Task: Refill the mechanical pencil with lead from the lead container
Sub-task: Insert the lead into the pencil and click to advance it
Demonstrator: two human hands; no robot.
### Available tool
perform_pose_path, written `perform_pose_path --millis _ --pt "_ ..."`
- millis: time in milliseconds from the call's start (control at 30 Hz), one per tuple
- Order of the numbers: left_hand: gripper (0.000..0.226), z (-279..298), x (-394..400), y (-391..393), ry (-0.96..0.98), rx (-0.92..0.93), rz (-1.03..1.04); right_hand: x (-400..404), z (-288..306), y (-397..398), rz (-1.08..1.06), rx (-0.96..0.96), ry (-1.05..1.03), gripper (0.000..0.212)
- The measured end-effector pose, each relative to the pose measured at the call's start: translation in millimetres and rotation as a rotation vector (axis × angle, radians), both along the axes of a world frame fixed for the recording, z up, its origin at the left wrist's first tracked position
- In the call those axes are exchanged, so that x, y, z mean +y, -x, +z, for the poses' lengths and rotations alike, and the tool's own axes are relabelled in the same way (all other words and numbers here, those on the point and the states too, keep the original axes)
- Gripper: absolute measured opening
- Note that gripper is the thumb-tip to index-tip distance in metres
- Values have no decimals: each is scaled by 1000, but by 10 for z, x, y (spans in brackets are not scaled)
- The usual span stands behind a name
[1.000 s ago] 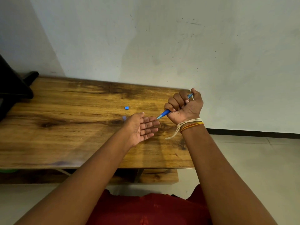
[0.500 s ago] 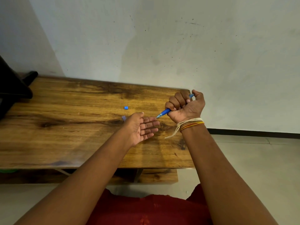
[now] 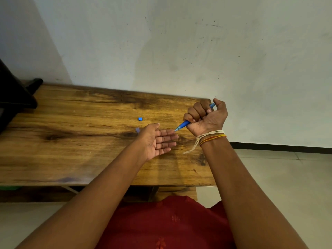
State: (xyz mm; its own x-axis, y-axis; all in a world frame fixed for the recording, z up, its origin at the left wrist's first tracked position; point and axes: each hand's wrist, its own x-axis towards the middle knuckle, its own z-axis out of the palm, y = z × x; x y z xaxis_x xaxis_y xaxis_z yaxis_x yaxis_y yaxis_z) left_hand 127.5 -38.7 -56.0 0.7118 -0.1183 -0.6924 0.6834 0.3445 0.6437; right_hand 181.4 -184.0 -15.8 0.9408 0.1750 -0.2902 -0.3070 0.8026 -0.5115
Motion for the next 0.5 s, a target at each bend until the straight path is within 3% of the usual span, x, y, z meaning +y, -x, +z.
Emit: perform_pose_path --millis 500 --pt "56 3 -12 2 -10 1 -7 -10 4 22 -12 -11 32 58"
